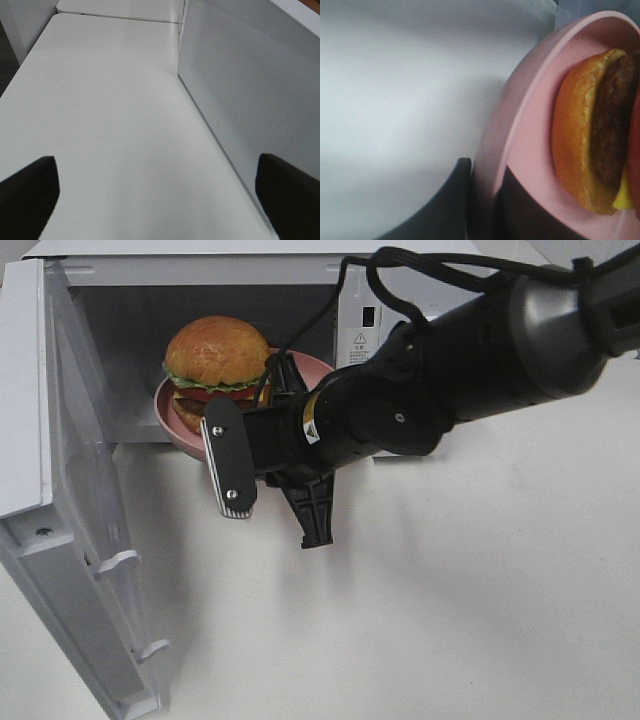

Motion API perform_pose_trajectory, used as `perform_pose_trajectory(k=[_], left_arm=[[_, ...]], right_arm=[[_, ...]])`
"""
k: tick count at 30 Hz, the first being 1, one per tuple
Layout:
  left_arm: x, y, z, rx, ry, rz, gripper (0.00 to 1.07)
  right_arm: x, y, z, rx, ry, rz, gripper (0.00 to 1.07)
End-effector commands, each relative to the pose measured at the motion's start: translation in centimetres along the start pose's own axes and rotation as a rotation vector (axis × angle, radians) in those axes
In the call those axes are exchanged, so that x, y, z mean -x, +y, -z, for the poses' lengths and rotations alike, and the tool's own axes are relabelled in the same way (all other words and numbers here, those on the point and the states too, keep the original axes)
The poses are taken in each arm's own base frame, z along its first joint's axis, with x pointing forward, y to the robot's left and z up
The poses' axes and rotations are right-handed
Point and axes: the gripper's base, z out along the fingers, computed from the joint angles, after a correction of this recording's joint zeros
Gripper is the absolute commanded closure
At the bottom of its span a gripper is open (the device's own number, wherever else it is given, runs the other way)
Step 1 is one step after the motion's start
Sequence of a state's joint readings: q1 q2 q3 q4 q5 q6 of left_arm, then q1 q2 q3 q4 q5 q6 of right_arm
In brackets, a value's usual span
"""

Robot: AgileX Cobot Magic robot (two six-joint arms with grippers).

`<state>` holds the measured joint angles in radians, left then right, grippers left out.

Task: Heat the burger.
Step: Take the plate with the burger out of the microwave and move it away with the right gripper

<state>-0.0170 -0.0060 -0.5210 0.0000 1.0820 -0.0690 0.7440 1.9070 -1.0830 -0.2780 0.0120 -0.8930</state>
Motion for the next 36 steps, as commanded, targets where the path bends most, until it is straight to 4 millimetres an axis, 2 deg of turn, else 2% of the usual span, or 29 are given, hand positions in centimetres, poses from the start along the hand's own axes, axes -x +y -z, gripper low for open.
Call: perform_pose_trajectory(k=[1, 3, 5, 8, 12, 15, 17, 27, 36], left_arm=[[0.1, 0.0, 0.0, 0.001, -0.014, 0.003, 0.07], [0.1, 0.0, 0.0, 0.001, -0.014, 0.003, 0.07], [0.1, 0.0, 0.0, 0.001, -0.014, 0.003, 0.07], [0.1, 0.0, 0.0, 0.001, -0.014, 0.003, 0.07], [0.1, 0.0, 0.0, 0.001, -0.014, 0.003, 0.07], [0.1, 0.0, 0.0, 0.001, -0.014, 0.003, 0.07], [0.1, 0.0, 0.0, 0.001, -0.014, 0.003, 0.07], [0.1, 0.0, 0.0, 0.001, -0.014, 0.003, 0.07], [0.1, 0.0, 0.0, 0.001, -0.014, 0.003, 0.07]], right_arm=[[0.7, -0.7, 1.7, -0.098, -0.074, 0.03, 1.07], [0.5, -0.3, 2.0, -0.098, -0.077, 0.034, 1.07], [0.0, 1.0, 3.3, -0.1, -0.09, 0.034, 1.07], [-0.1, 1.4, 3.6, -0.098, -0.091, 0.034, 1.07], [-0.9, 3.1, 5.7, -0.081, -0.084, 0.034, 1.07], [-1.1, 3.5, 6.0, -0.077, -0.082, 0.033, 1.07], [-1.5, 4.3, 7.4, -0.079, -0.081, 0.031, 1.07], [-2.3, 5.6, 10.8, -0.104, -0.082, 0.031, 1.07], [-3.0, 6.6, 13.0, -0.102, -0.063, 0.031, 1.07]])
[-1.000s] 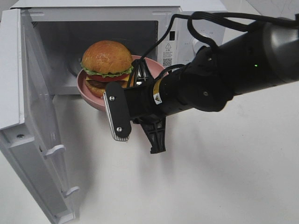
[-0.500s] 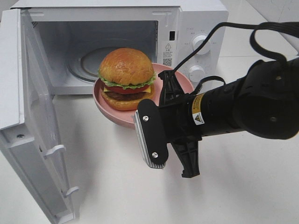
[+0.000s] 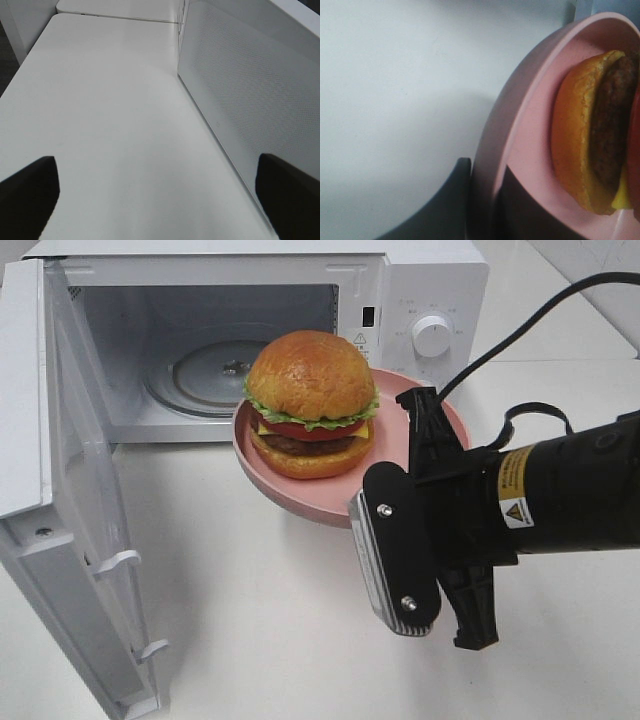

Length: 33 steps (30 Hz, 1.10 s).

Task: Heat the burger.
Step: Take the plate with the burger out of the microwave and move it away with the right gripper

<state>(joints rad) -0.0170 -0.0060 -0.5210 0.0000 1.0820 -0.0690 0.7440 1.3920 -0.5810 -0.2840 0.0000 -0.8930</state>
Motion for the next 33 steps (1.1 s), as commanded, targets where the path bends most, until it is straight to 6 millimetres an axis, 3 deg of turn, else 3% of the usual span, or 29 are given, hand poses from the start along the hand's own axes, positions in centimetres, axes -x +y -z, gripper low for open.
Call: perform_pose_trajectory(k=[1, 11, 20, 33], left_arm=[[0.1, 0.0, 0.0, 0.001, -0.014, 0.003, 0.07], [0.1, 0.0, 0.0, 0.001, -0.014, 0.003, 0.07], [0.1, 0.0, 0.0, 0.001, -0.014, 0.003, 0.07], [0.1, 0.0, 0.0, 0.001, -0.014, 0.003, 0.07]], right_arm=[[0.4, -0.5, 1.4, -0.082, -0.051, 0.022, 1.07], [-0.8, 1.6, 3.8, -0.059, -0.015, 0.003, 1.07], [-1.3, 1.8, 5.8, -0.079, 0.012, -0.044, 1.07], [-3.1, 3.7, 8.3, -0.089, 0.105, -0.124, 1.07]])
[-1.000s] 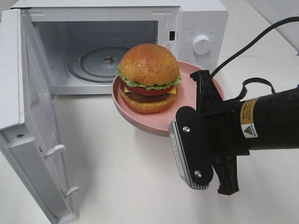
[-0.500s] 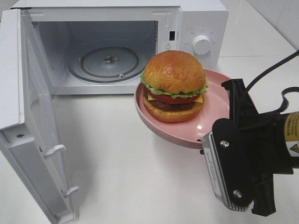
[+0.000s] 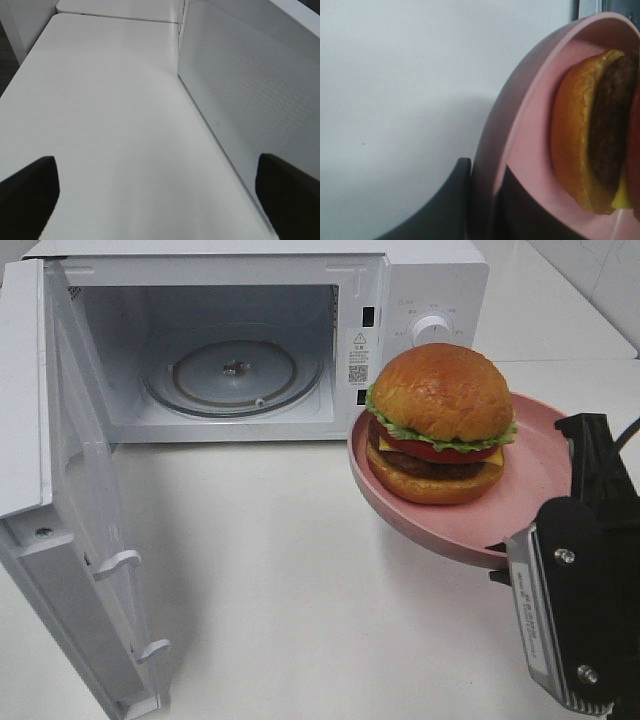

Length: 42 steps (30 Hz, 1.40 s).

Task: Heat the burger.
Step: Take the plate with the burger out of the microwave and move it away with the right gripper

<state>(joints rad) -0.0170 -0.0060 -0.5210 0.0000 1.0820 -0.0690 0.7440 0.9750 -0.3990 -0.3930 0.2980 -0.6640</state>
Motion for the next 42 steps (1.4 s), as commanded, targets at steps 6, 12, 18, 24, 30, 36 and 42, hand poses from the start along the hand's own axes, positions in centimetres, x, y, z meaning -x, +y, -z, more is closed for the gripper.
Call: perform_pose_trajectory(k=[6, 12, 18, 24, 30, 36, 42], left_arm=[[0.1, 0.0, 0.0, 0.001, -0.014, 0.003, 0.07], [0.1, 0.0, 0.0, 0.001, -0.014, 0.003, 0.07], [0.1, 0.0, 0.0, 0.001, -0.014, 0.003, 0.07], [0.1, 0.0, 0.0, 0.001, -0.014, 0.003, 0.07], [0.1, 0.0, 0.0, 0.001, -0.014, 0.003, 0.07], [0.1, 0.0, 0.0, 0.001, -0.014, 0.003, 0.07], [0.1, 0.0, 0.0, 0.001, -0.014, 0.003, 0.07]], right_arm=[[-1.1, -0.2, 1.7, -0.103, 0.044, -0.054, 1.07], [-2.6, 0.5, 2.1, -0.121, 0.153, -0.156, 1.07], [-3.4, 0.6, 2.0, -0.147, 0.217, -0.22, 1.07], [-4.2, 0.6, 2.2, -0.174, 0.309, -0.34, 1.07], [-4.9, 0.7, 2.4, -0.194, 0.386, -0.443, 1.07], [-5.8, 0.6, 2.3, -0.248, 0.514, -0.531, 1.07], [-5.7, 0.2, 0.5, -0.26, 0.649, -0.649, 1.07]])
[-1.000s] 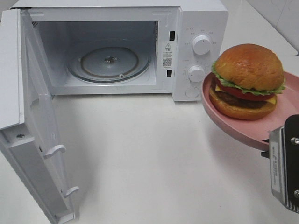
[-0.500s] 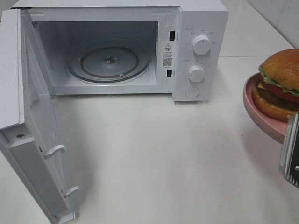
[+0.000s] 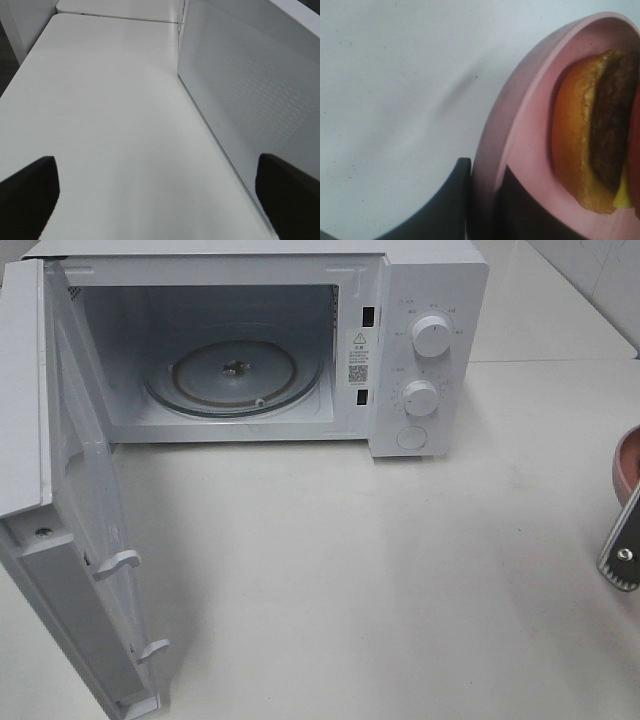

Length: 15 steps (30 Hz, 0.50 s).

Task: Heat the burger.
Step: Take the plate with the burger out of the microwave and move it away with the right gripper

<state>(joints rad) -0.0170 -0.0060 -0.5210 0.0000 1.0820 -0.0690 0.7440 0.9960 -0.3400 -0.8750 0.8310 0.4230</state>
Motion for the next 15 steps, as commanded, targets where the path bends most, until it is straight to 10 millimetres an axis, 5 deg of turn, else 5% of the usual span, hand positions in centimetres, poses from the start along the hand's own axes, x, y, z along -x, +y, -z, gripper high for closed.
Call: perform_pose_trajectory(k=[1, 15], left_arm=[[0.1, 0.0, 0.0, 0.001, -0.014, 0.003, 0.07], [0.1, 0.0, 0.0, 0.001, -0.014, 0.003, 0.07]], right_arm=[[0.9, -0.6, -0.1, -0.064, 0.01, -0.034, 1.07], [5.1, 0.3, -2.9, -0.163, 0.235, -0.43, 1.07]])
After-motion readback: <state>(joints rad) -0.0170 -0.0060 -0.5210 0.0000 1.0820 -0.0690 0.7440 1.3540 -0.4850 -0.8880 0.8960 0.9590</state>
